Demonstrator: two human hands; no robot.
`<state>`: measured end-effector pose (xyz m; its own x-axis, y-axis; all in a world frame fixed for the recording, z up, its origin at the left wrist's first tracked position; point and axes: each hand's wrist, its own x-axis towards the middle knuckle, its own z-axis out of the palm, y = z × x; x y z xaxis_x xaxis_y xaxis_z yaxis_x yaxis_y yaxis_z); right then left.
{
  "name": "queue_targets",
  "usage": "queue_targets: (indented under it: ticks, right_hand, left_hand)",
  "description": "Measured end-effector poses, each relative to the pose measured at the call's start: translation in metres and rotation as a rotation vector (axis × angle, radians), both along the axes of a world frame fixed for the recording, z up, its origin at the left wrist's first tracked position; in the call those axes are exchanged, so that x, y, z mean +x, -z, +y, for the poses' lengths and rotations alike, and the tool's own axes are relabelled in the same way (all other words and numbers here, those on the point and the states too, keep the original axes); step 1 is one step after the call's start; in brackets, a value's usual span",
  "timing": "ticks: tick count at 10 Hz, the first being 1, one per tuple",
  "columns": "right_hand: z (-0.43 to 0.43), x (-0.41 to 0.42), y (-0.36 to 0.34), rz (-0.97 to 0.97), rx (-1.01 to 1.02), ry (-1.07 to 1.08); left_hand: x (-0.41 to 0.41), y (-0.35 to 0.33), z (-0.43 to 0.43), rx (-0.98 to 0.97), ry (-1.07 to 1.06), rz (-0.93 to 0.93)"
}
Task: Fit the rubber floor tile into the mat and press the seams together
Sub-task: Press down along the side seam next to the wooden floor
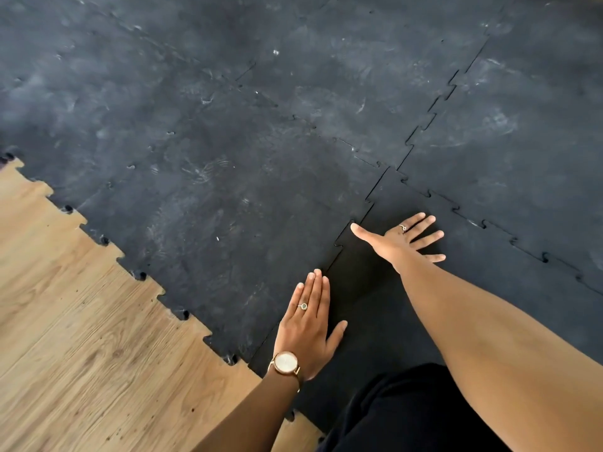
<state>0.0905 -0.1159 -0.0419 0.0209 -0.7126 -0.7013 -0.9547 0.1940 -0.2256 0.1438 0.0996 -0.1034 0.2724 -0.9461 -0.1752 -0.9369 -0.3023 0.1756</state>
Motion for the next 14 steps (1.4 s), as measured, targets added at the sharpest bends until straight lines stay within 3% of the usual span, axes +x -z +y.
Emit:
queue_targets:
  ticks: [10,12,13,14]
  right_hand:
    - [0.002,0.013,-0.004,0.104,-0.027,0.047]
    - [0.092,0.038,0.021,-0.029,-0.193,-0.035]
    - [0.095,0.024,0.023,-0.064,-0.099,-0.114]
    - [0.088,0.011,0.009,-0.06,0.077,-0.253]
  left_hand:
    - [0.005,-0.001,0.001,-0.029,0.019,0.054]
    - [0.006,-0.003,0.005,-0.102,0.019,0.168]
    - [0.014,-0.002,0.023,-0.207,-0.019,0.167]
    - [0.024,0.001,0.059,-0.123,-0.356,0.063]
